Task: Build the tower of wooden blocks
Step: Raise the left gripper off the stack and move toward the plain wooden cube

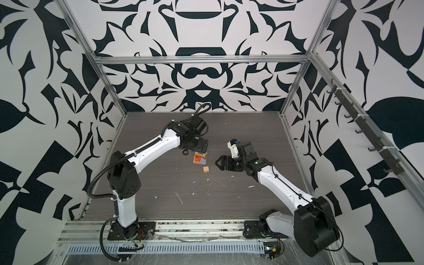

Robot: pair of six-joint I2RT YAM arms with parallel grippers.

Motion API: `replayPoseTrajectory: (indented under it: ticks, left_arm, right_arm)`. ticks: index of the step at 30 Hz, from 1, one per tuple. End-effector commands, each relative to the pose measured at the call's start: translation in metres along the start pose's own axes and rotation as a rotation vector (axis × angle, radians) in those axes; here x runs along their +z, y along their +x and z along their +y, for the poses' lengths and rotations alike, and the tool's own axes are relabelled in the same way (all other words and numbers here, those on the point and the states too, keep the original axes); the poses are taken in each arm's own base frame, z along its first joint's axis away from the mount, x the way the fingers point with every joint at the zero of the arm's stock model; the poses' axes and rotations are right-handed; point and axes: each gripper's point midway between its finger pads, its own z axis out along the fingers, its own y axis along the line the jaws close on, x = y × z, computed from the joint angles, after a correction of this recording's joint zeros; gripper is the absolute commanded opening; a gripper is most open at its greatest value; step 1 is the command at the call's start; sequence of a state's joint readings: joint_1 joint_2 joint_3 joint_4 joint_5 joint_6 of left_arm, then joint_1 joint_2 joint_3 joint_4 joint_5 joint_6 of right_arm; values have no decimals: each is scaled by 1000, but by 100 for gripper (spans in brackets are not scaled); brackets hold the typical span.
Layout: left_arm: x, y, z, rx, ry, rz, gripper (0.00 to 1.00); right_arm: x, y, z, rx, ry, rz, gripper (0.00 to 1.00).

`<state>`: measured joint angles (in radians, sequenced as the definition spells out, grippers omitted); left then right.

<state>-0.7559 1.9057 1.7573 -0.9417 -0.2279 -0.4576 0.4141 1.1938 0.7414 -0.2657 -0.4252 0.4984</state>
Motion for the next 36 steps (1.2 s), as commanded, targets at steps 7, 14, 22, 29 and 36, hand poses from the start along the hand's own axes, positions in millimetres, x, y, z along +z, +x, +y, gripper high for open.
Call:
replayPoseTrajectory:
  ticks: [7,14,22,29,36]
  left_arm:
    - [-24,25,8,-137,59,-16,100]
    - [-21,55,11,-216,47,5,99]
    - [-14,91,5,-223,-6,9,100]
    - [-6,110,-1,-244,-7,-22,93]
    - [10,121,-16,-229,15,-60,86]
  right_arm:
    - [-10,-14,8,-63,-16,-98,99]
    - [-6,-13,4,-65,-12,-102,99]
    - [-8,-16,1,-73,6,-132,99]
    - [-4,-15,-6,-59,27,-131,100]
    - [-4,-14,-9,-50,45,-124,99]
